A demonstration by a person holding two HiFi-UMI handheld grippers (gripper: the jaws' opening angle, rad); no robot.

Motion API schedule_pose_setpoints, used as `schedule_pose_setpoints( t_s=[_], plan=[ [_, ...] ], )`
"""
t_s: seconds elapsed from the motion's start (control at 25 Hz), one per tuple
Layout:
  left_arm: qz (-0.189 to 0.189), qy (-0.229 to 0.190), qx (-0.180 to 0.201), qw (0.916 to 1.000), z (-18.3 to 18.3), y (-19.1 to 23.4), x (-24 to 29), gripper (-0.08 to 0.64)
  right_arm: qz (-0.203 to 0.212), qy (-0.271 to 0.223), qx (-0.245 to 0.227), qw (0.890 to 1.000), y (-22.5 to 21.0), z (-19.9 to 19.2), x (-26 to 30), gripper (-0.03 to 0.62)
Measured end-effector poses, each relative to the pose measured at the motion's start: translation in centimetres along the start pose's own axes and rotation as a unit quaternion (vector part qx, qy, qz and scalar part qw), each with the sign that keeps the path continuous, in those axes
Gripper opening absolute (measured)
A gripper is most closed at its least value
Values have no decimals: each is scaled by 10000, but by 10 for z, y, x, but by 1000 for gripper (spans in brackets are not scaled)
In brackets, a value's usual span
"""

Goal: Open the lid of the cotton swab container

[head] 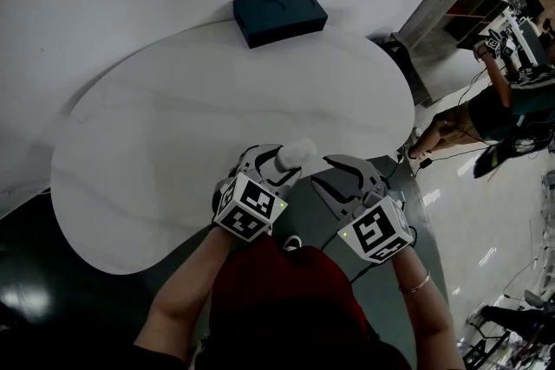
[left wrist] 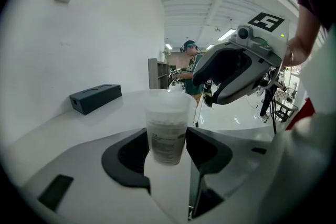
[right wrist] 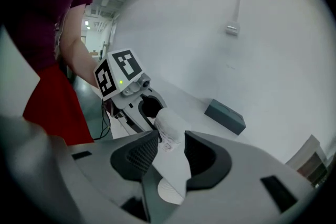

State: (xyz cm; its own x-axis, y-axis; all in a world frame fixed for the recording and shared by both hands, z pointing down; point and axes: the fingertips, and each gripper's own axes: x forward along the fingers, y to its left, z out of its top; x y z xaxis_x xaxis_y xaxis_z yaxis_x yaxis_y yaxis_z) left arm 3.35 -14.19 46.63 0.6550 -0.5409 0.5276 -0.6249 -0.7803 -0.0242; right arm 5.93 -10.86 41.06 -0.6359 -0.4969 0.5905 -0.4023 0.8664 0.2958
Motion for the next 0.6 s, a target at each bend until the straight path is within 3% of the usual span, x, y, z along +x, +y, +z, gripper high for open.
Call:
schedule_pose_setpoints(
  t_s=[0.24, 0.6],
  plan=[
    [-121, 92, 30, 9999, 2, -22, 1, 239, 226, 317, -903, 9952, 2, -6, -11, 166],
    [-184, 147, 128, 9996, 7, -41, 6, 239, 636, 561, -2065, 9748, 7, -2, -11, 172]
  ],
)
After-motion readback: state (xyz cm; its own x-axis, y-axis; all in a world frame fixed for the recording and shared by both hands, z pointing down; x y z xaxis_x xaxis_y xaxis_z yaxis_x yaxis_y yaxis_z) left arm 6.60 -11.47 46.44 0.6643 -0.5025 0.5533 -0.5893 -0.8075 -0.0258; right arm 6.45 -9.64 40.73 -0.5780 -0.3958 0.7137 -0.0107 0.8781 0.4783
